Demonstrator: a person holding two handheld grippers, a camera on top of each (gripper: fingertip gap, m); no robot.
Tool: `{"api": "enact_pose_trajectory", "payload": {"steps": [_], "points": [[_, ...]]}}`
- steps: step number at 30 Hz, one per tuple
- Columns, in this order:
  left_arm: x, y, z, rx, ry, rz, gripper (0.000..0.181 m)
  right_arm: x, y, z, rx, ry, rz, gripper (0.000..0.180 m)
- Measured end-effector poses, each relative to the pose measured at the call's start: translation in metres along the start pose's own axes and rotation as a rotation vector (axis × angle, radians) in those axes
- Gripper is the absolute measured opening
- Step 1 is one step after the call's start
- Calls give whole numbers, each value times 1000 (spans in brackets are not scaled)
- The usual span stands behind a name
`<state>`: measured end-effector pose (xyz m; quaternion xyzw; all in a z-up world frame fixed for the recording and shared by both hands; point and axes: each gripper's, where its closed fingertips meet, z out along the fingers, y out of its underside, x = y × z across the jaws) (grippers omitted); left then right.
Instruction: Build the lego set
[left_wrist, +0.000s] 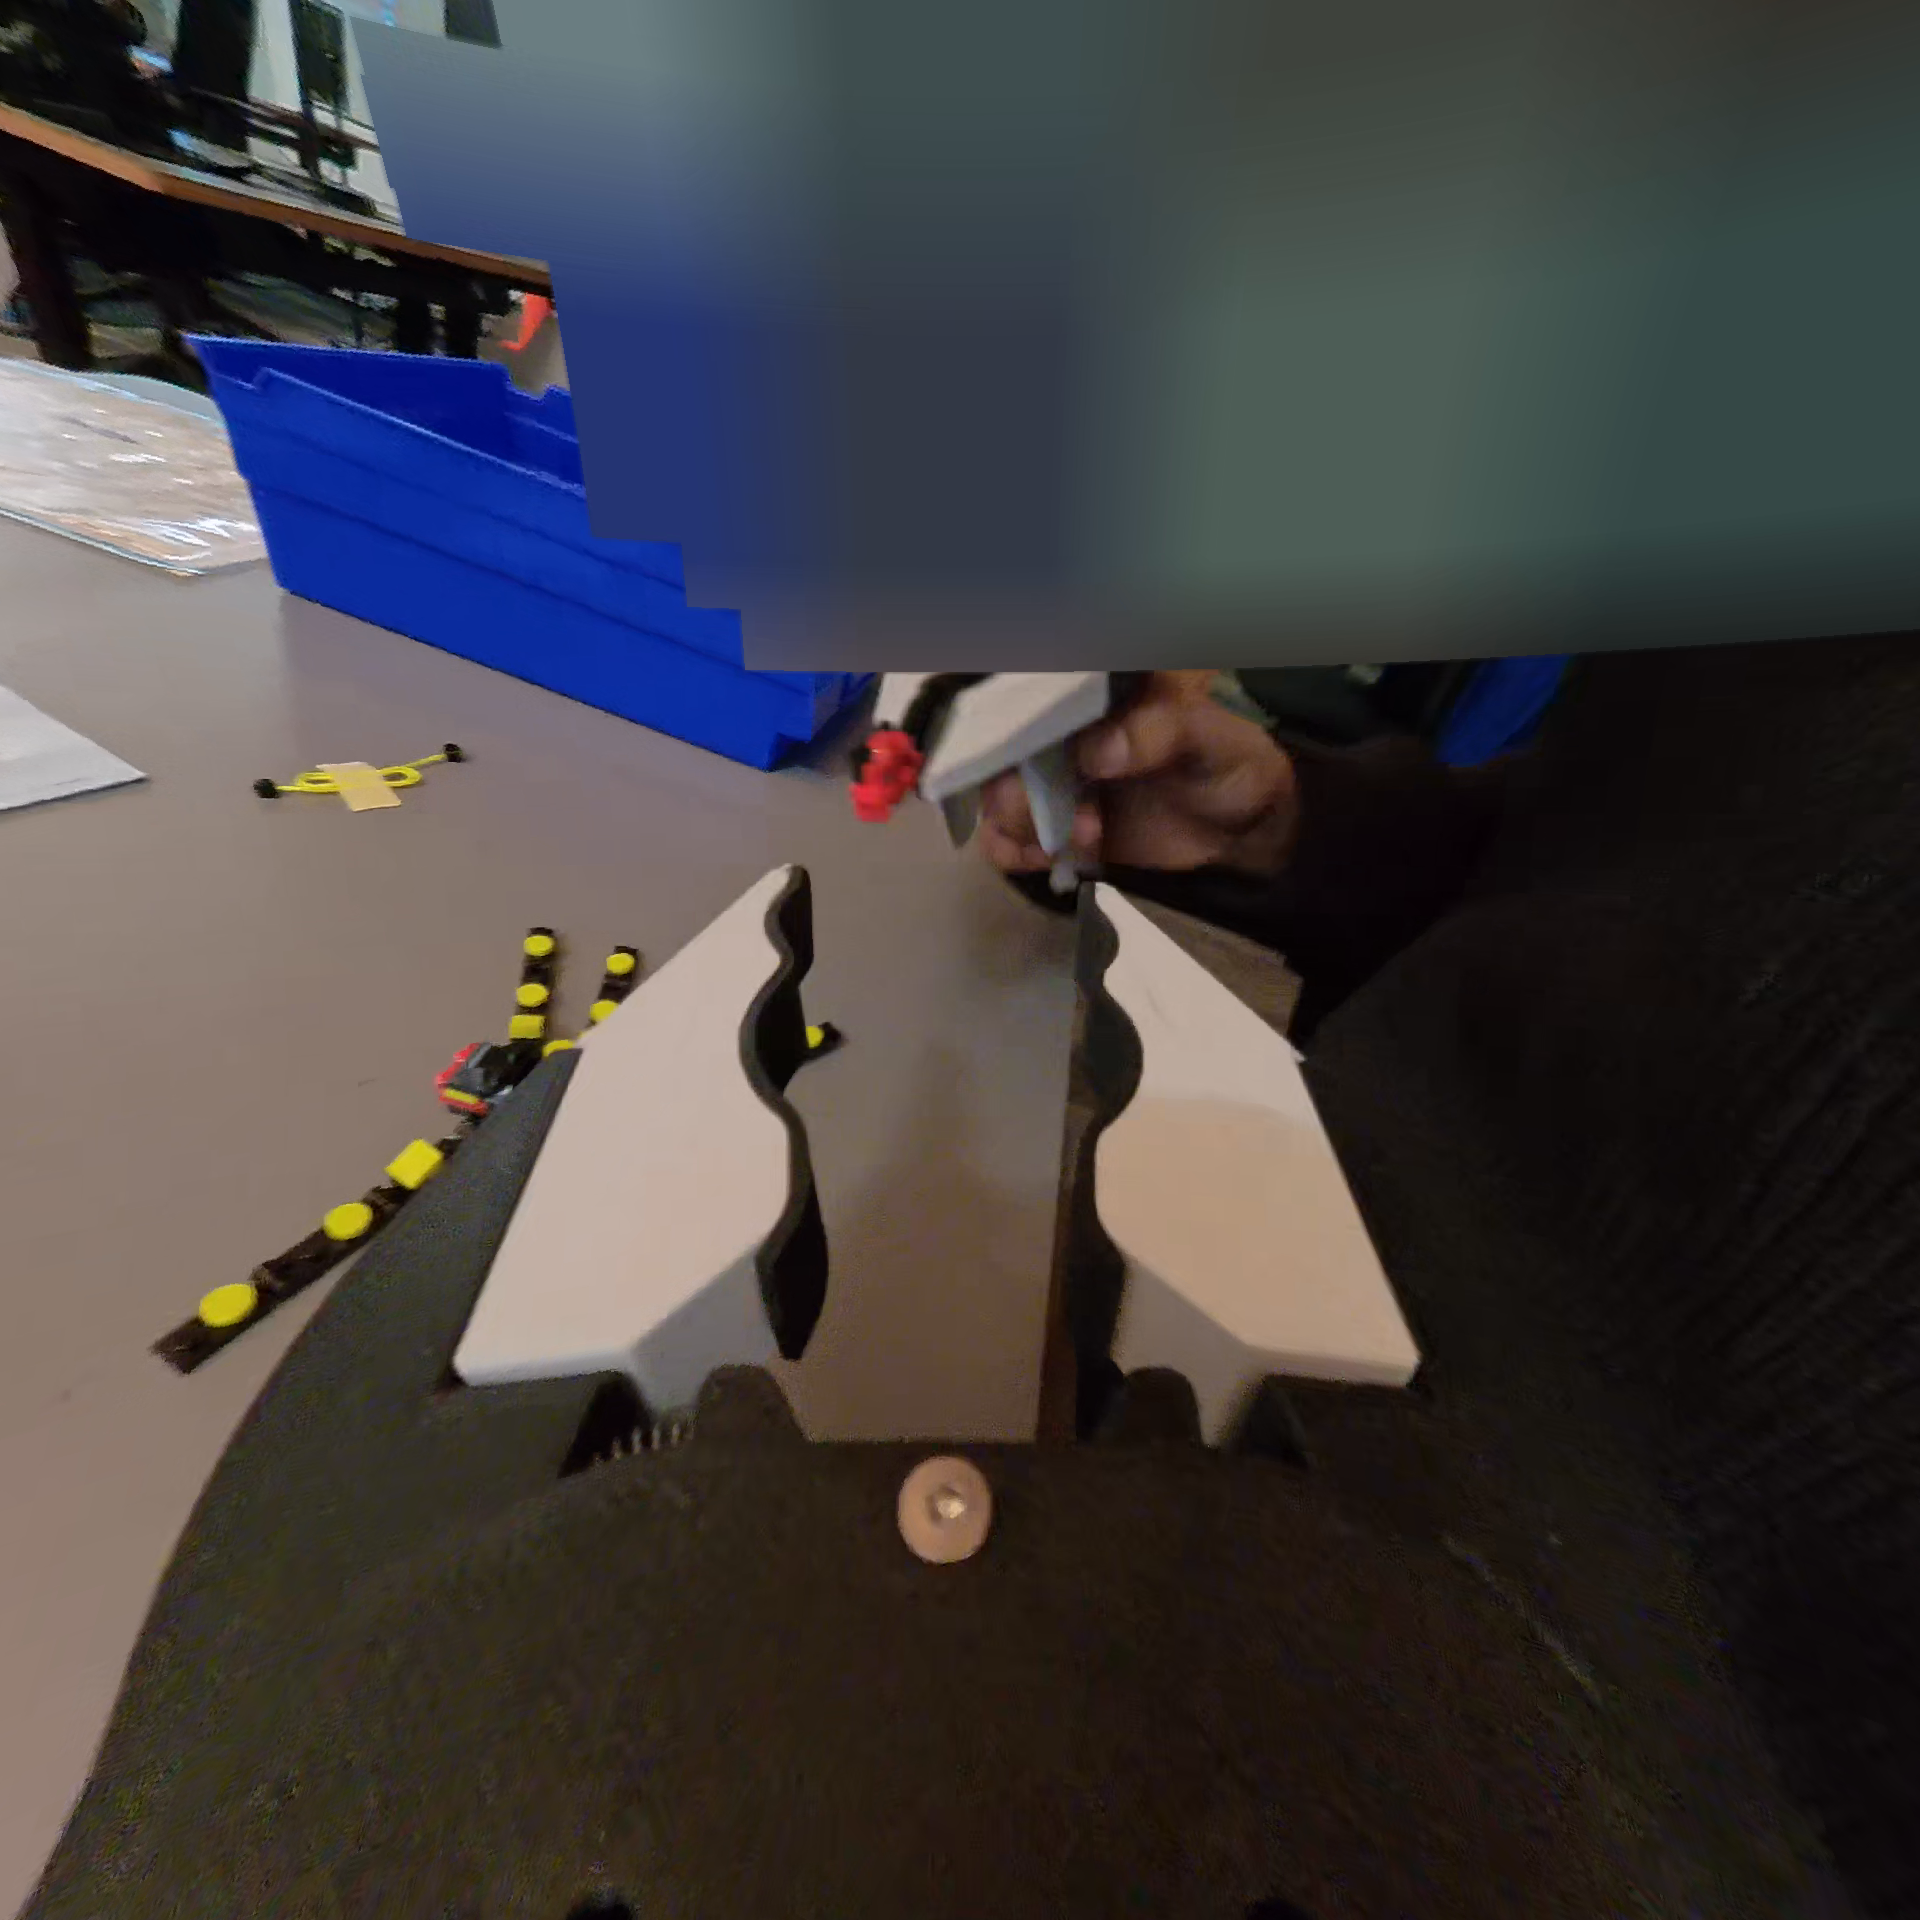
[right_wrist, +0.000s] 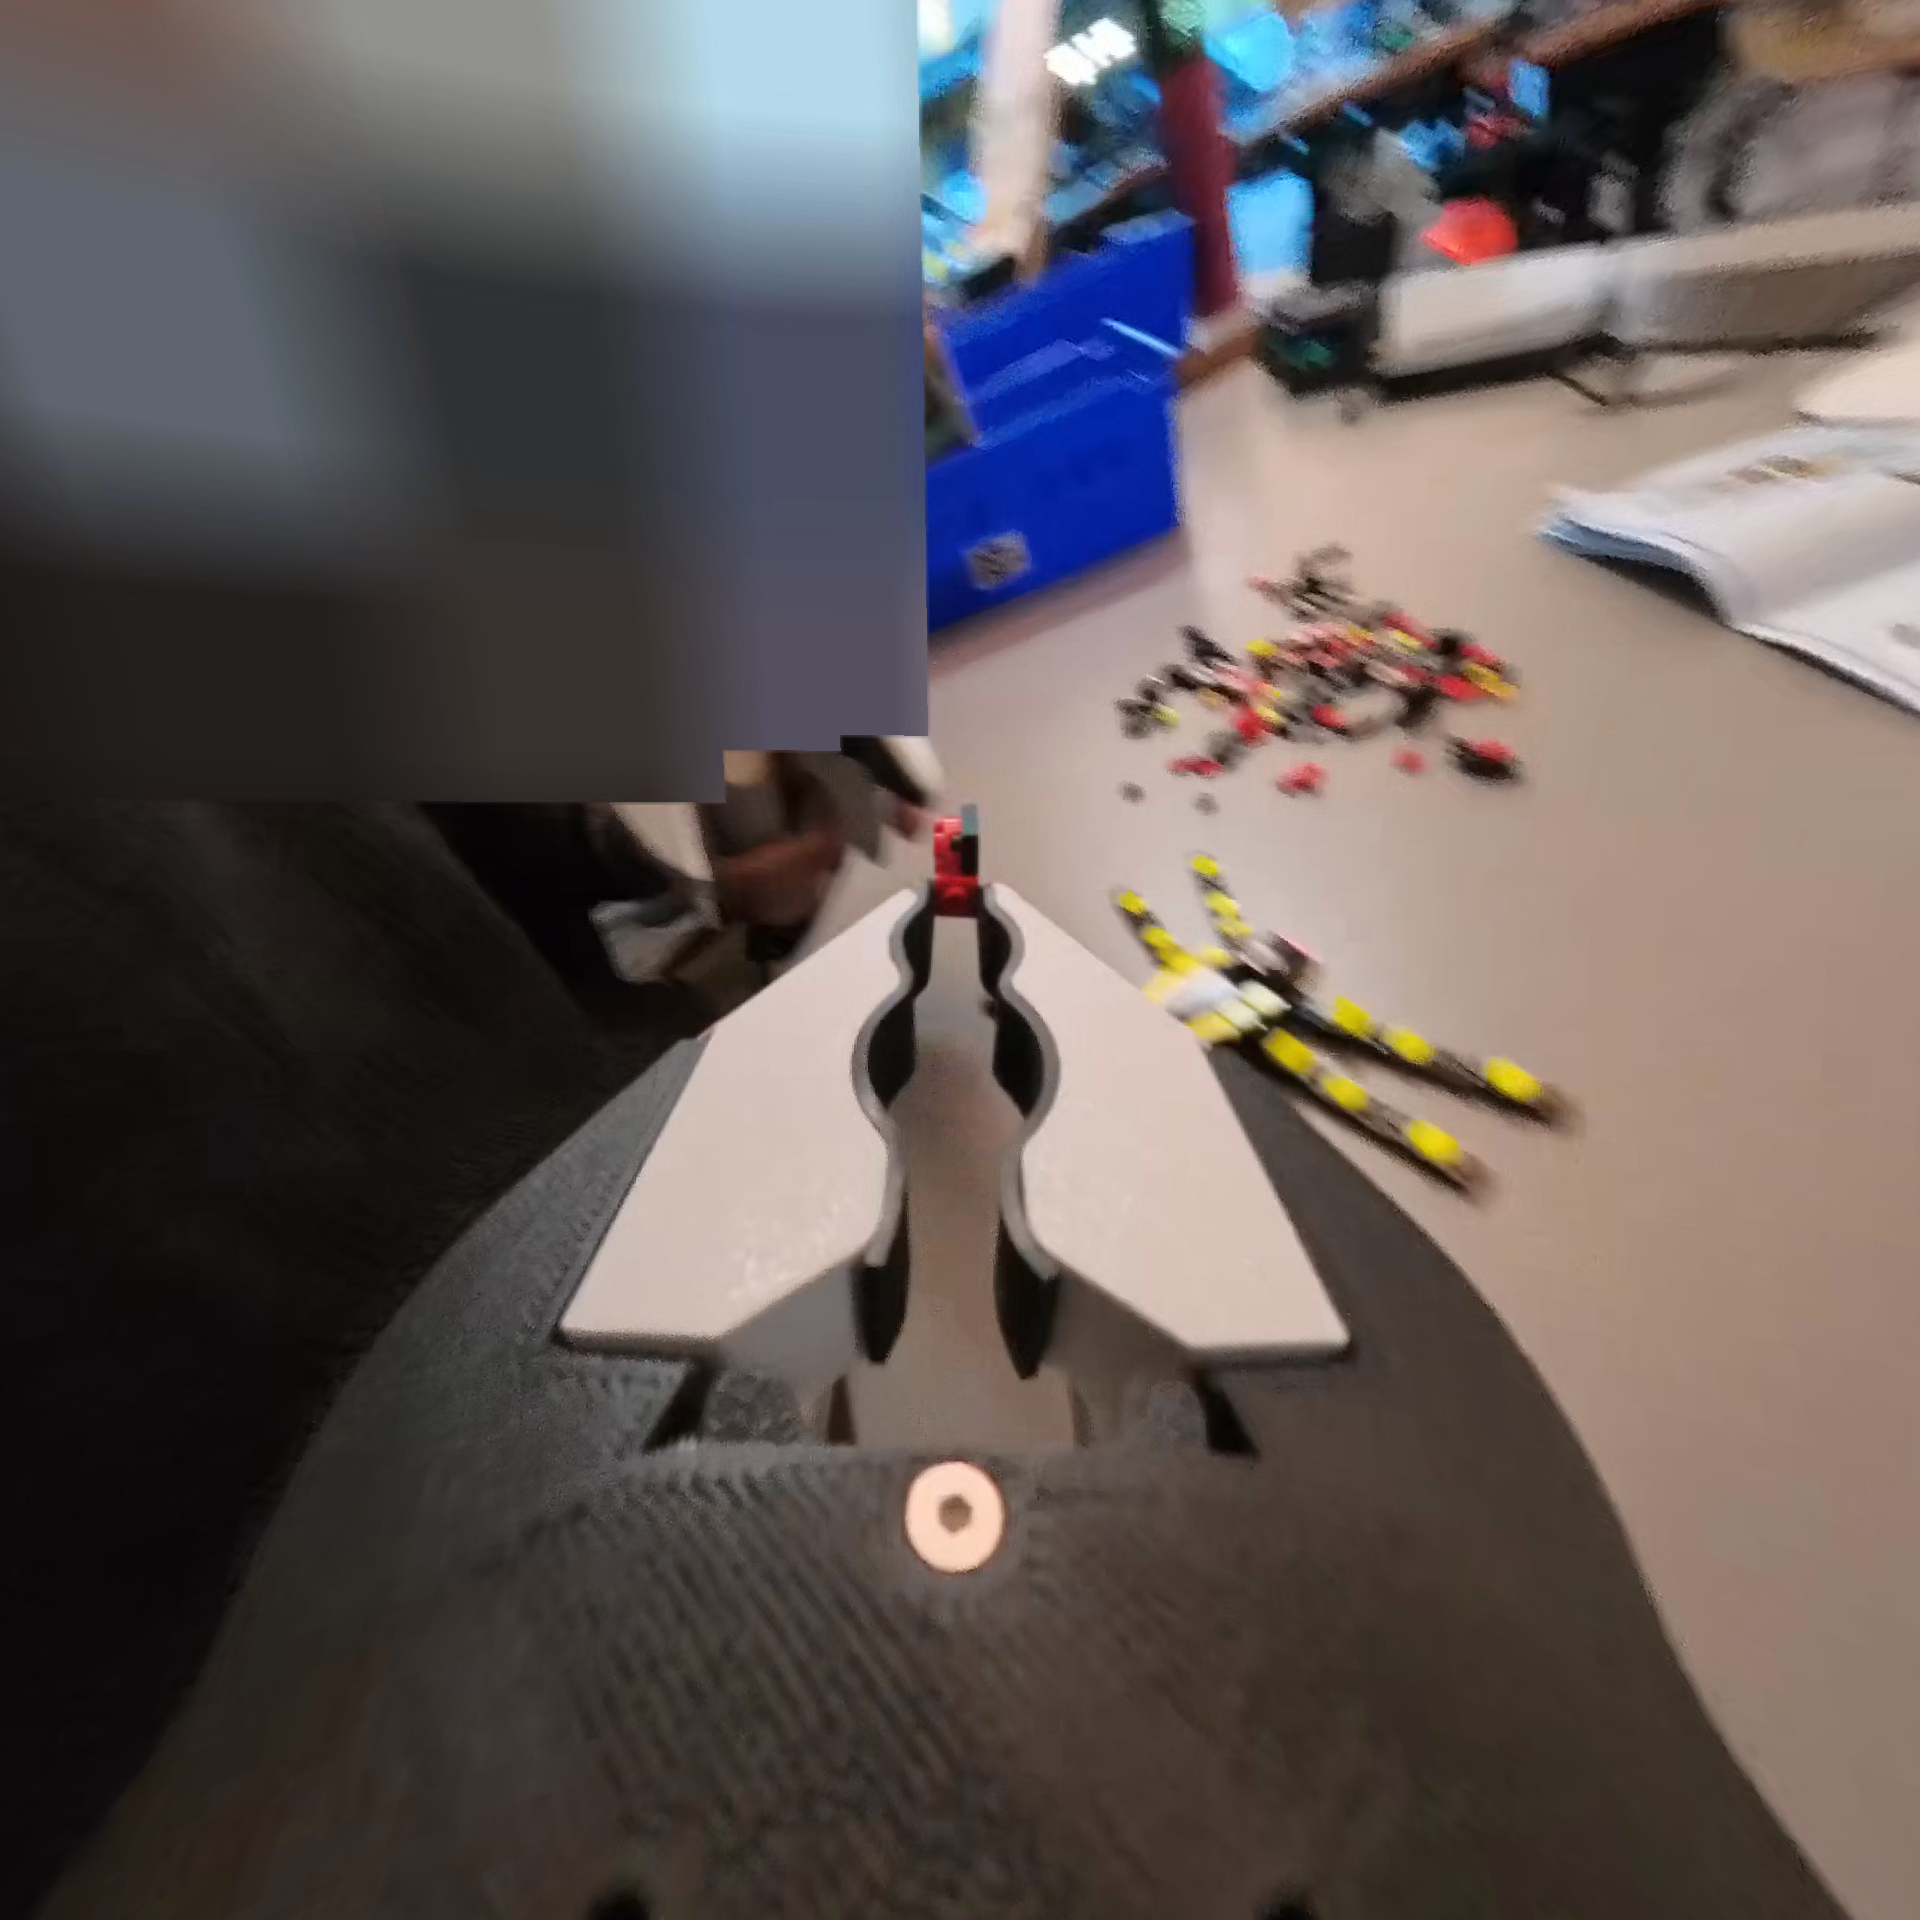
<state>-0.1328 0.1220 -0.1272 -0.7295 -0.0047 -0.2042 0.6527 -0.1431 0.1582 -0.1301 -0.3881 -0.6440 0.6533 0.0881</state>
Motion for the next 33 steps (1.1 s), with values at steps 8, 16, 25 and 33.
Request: {"api": "enact_pose_trajectory", "payload": {"steps": [8, 16, 25, 33], "points": [[-6, 4, 0, -18, -5, -23, 47, 83, 41, -54, -180, 306, 403, 6], [-15, 1, -2, 1, -2, -99, 46, 109, 83, -64, -363, 364, 658, 6], [-12, 5, 0, -20, 16, -84, 43, 109, 86, -63, -460, 380, 472, 20], [-15, 3, -1, -12, 6, -89, 42, 105, 28, -59, -353, 512, -131, 23]]}}
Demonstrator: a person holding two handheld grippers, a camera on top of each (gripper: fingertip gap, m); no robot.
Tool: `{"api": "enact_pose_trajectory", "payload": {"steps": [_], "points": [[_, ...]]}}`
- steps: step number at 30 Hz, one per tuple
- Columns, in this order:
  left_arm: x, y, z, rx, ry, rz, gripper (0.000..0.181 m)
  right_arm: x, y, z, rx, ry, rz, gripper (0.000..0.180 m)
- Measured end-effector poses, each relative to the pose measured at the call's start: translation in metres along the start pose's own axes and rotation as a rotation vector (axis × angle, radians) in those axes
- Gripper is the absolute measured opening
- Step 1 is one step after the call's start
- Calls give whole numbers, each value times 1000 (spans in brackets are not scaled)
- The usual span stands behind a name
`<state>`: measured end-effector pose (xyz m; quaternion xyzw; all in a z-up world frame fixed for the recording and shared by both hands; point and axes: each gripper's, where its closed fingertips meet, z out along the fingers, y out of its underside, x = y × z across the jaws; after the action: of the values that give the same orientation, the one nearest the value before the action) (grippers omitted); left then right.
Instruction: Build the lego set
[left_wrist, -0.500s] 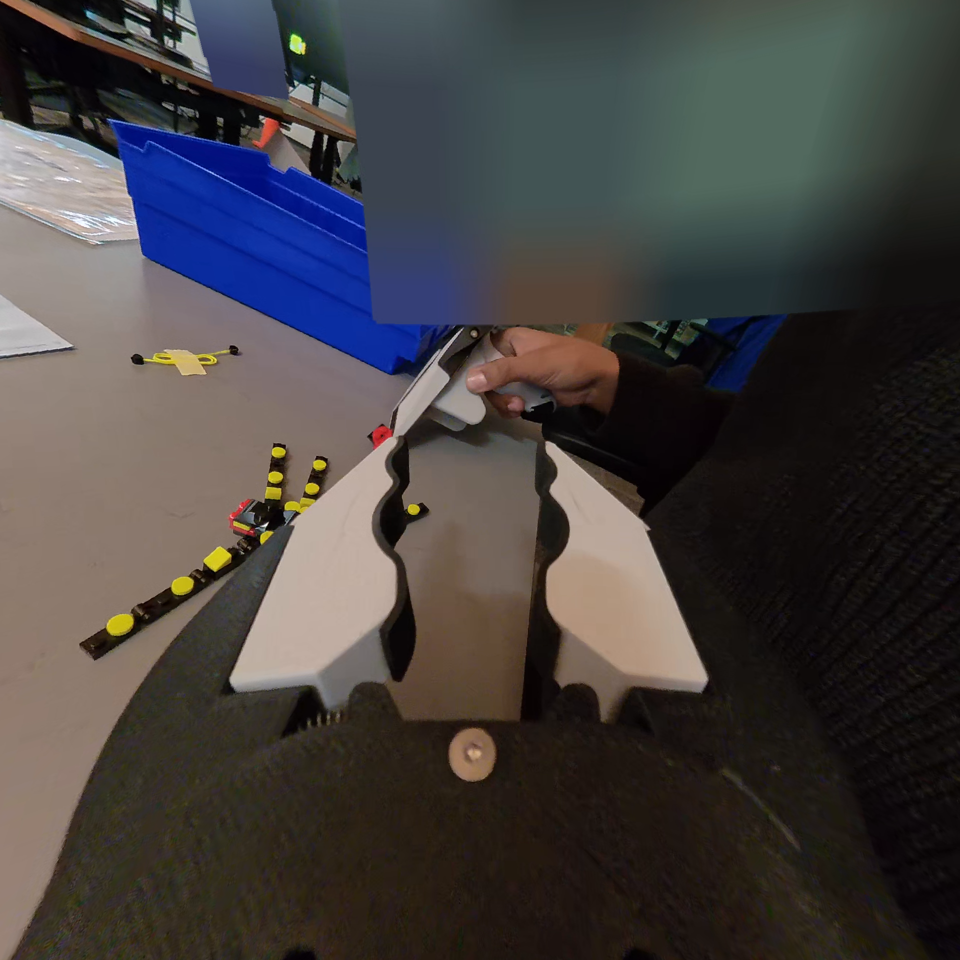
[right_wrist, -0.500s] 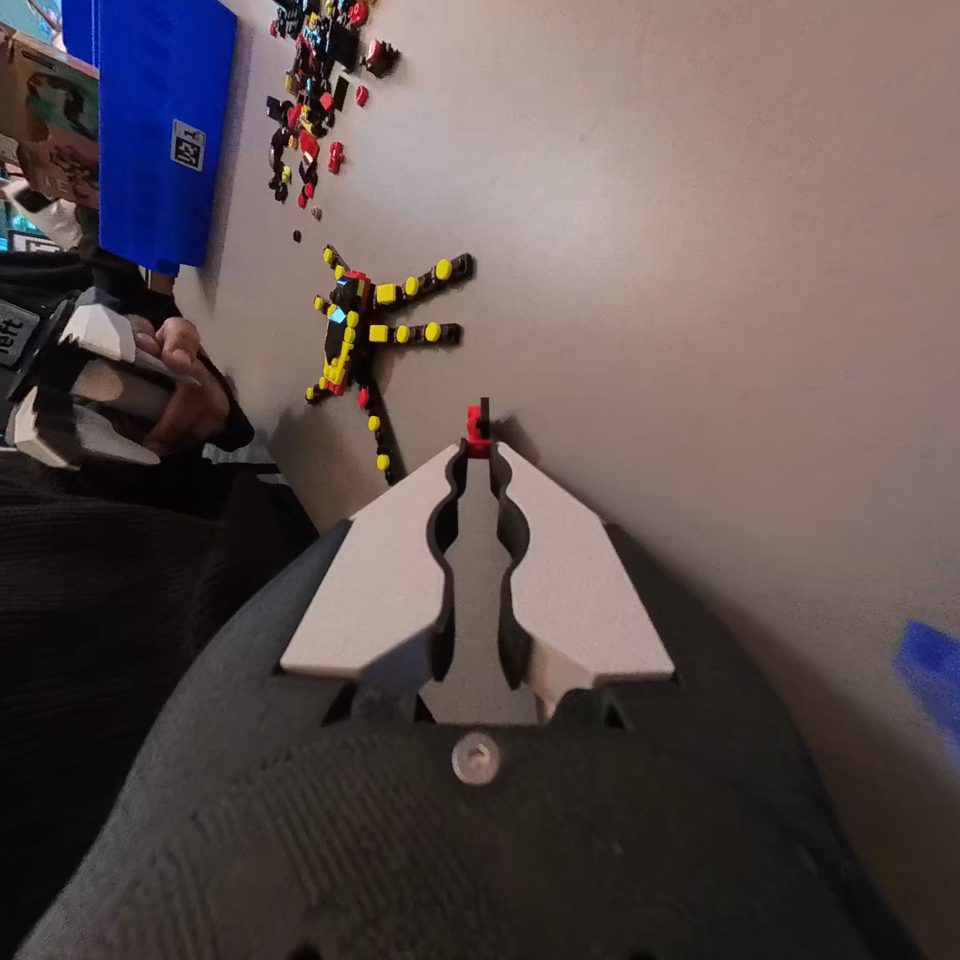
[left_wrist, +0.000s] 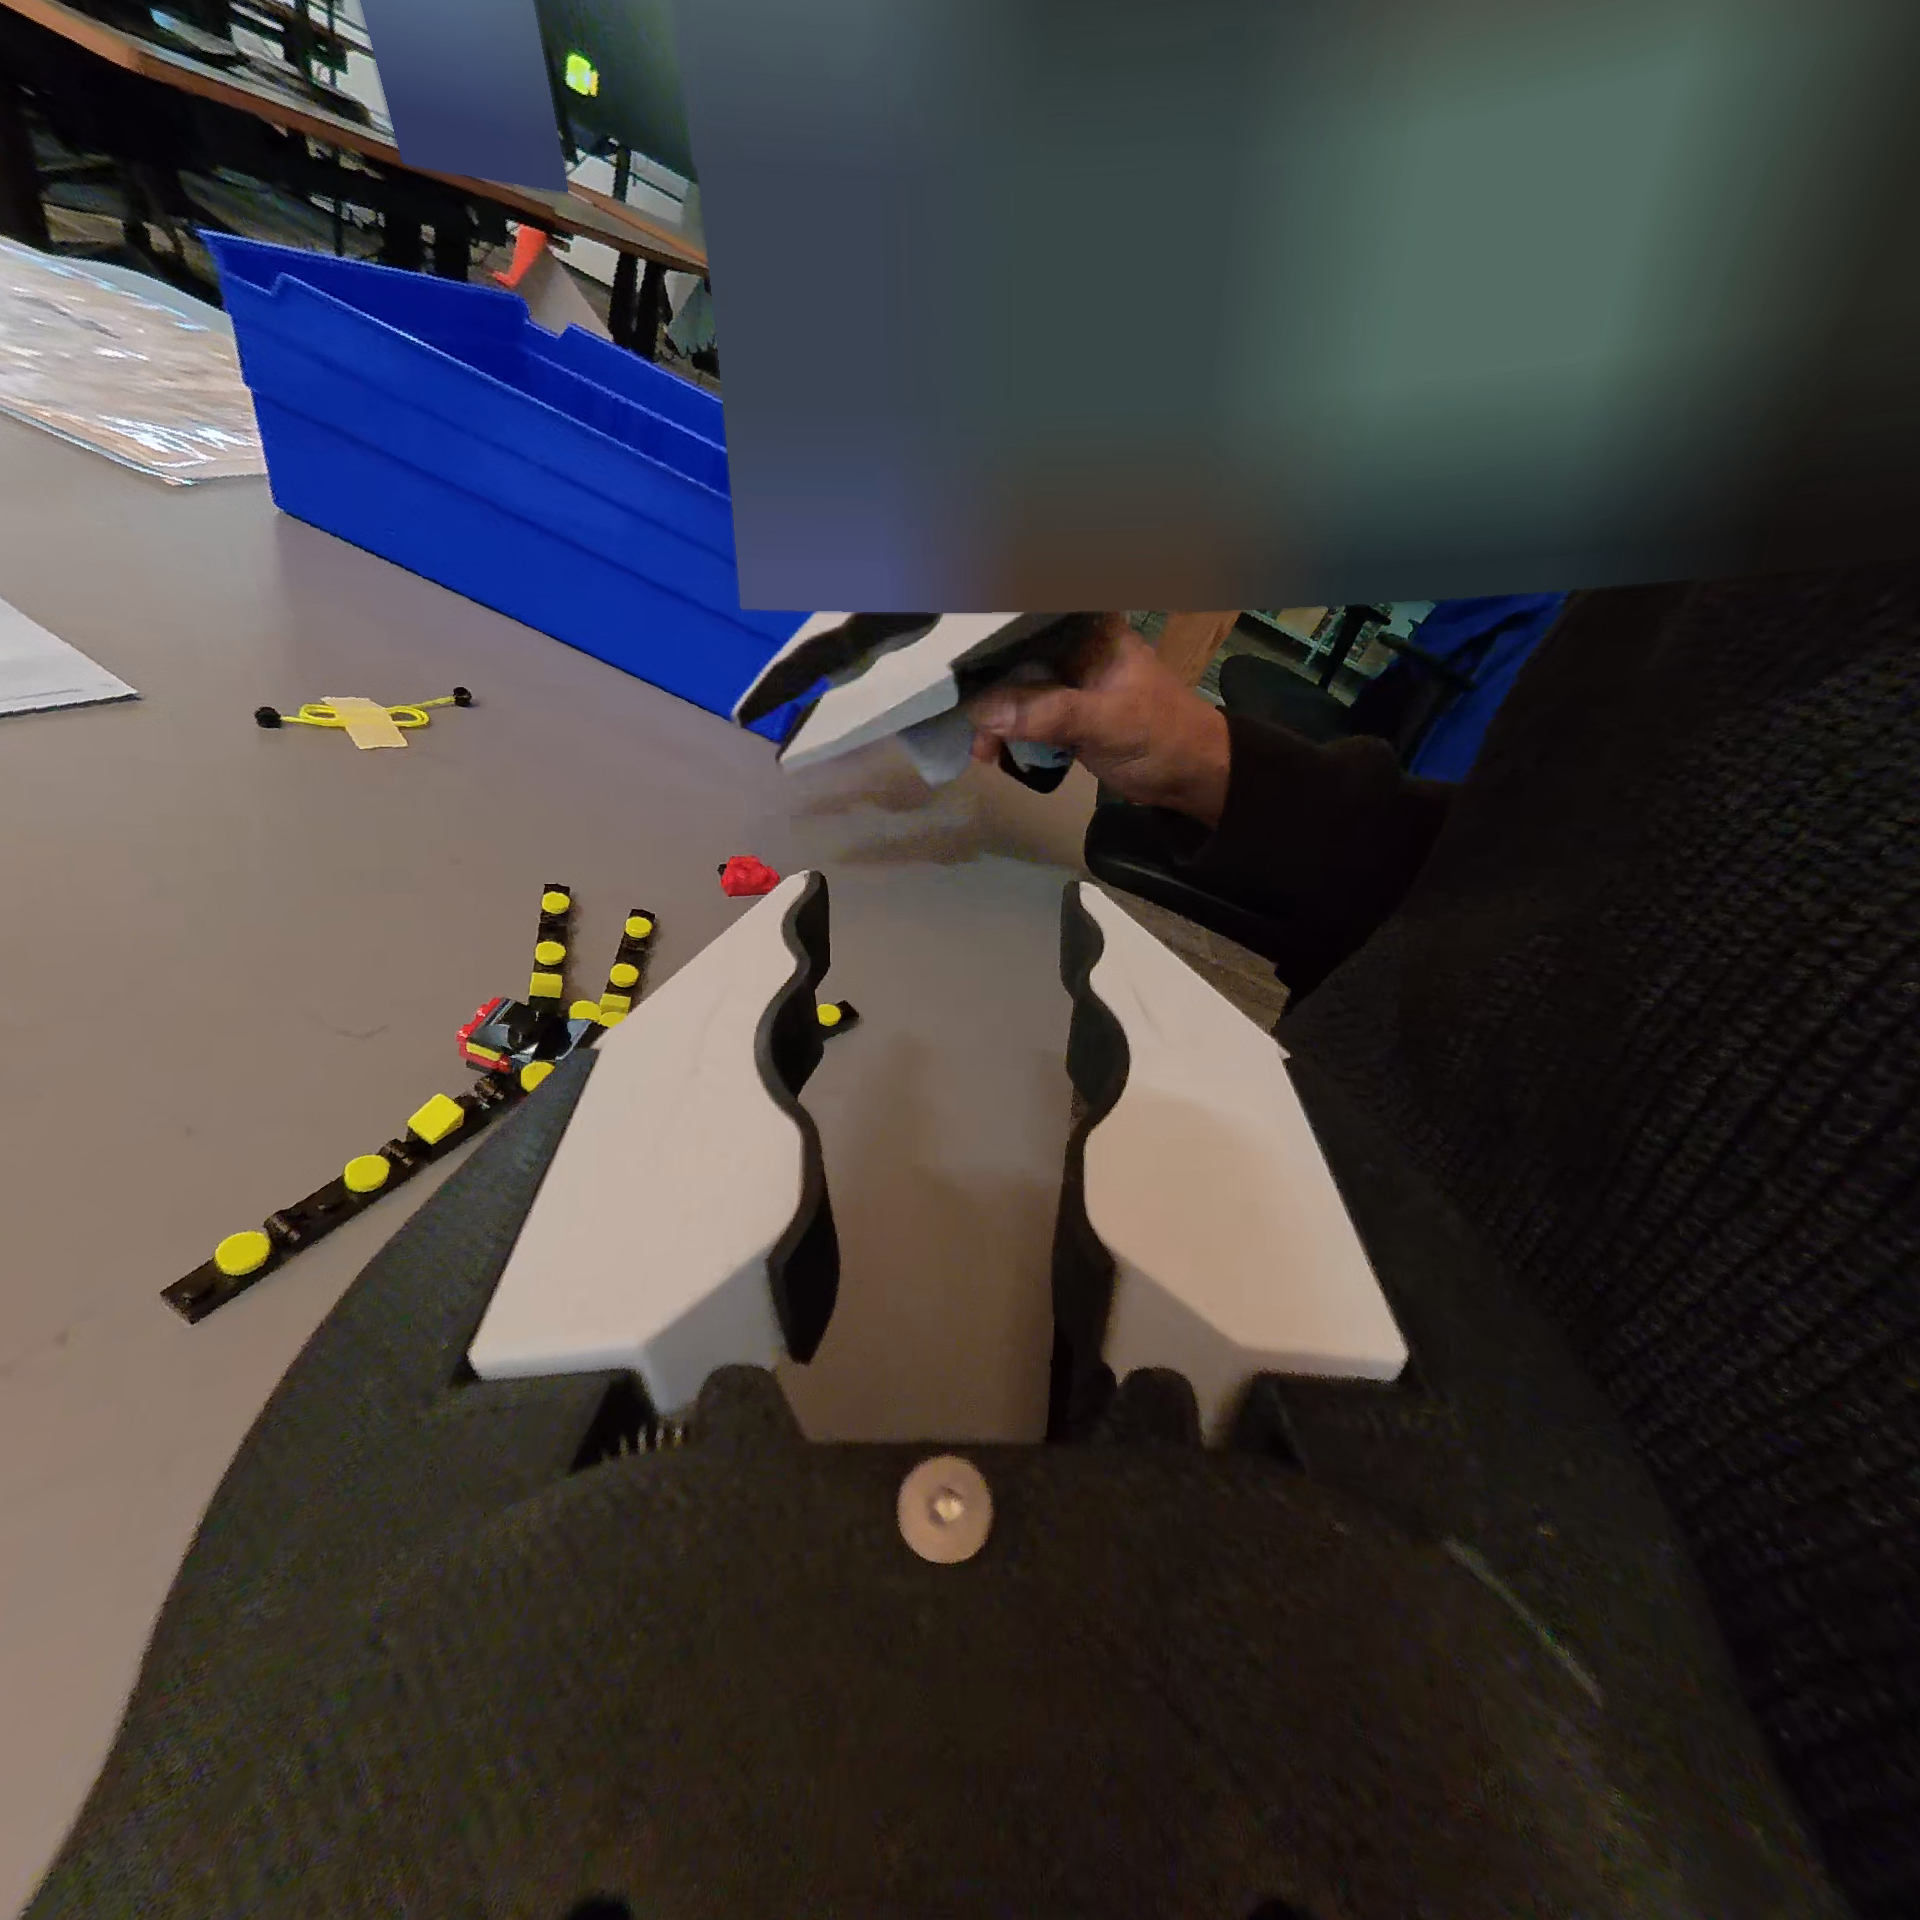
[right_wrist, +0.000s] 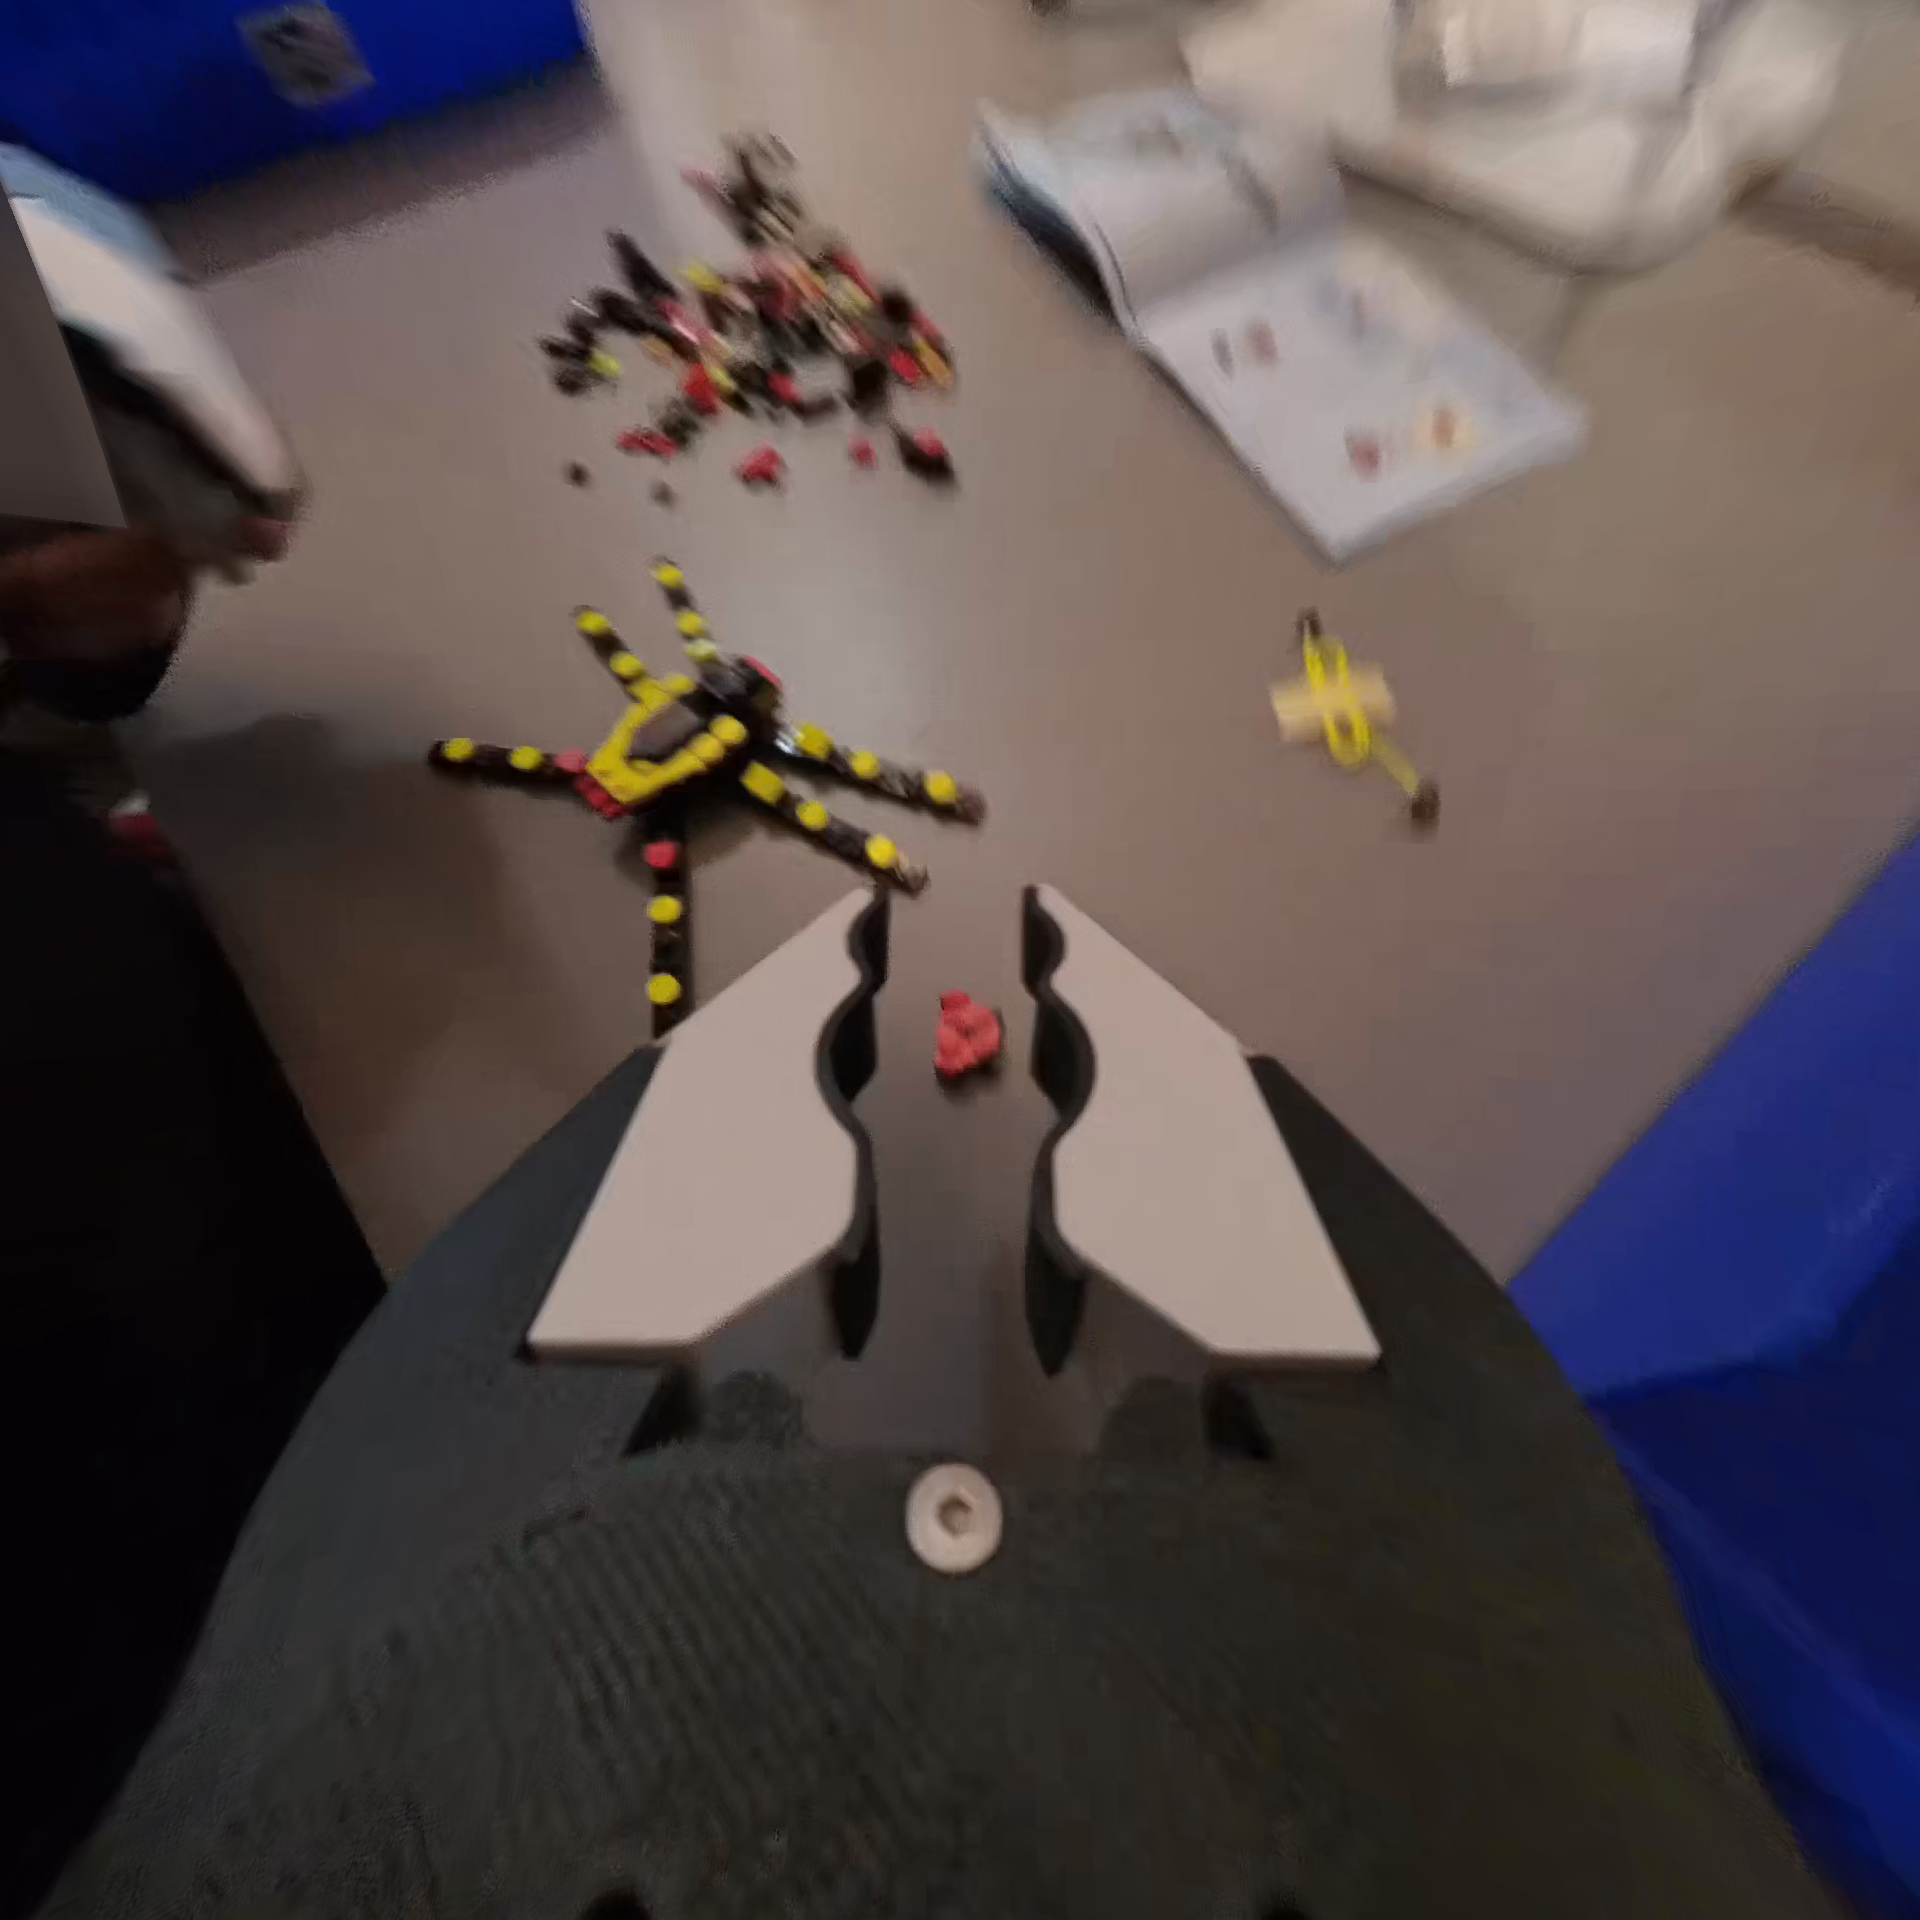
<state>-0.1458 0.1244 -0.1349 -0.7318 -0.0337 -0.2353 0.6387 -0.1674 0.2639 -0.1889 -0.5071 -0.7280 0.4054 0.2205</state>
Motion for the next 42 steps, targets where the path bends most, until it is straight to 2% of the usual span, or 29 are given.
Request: {"api": "enact_pose_trajectory", "payload": {"steps": [1, 2, 4, 5, 8, 9, 11, 13, 16, 20, 23, 27, 36, 42], "points": [[0, 0, 0, -1, -1, 1, 42, -7, -11, -3, 66, 7, -110, 19], [-1, 0, 0, -2, -1, 1, 42, -8, -20, -5, 125, 61, -196, 22], [-1, 0, 0, 0, -2, 1, 42, 1, -32, -11, 200, 242, -296, 43], [-1, 0, 0, 0, -3, 1, 42, 8, -34, -14, 221, 341, -341, 42], [-3, 0, -1, 2, -6, -6, 42, 21, -31, -22, 278, 558, -483, 11], [-3, -1, -1, 5, -5, -11, 42, 19, -26, -19, 249, 551, -512, 0], [-4, -2, -2, 13, -5, -24, 42, 18, -15, -10, 182, 493, -434, 7], [-6, -3, -3, 18, -7, -38, 42, 11, -3, -1, 125, 362, -335, 22], [-8, -6, -5, 32, -9, -60, 42, 15, 13, 1, 52, 283, -240, 13], [-11, -7, -6, 41, -7, -94, 42, 24, 30, 3, -23, 248, -121, 19], [-13, -8, -7, 45, -7, -120, 42, 10, 28, 6, -1, 130, -30, 36], [-17, -9, -8, 59, -6, -156, 42, -1, 24, 8, 24, -14, 121, 48], [-18, -9, -7, 63, 18, -211, 43, -6, 48, 14, -129, -124, 259, 56], [-18, -5, -6, 40, 30, -220, 43, 3, 54, 12, -156, -75, 247, 52]]}}
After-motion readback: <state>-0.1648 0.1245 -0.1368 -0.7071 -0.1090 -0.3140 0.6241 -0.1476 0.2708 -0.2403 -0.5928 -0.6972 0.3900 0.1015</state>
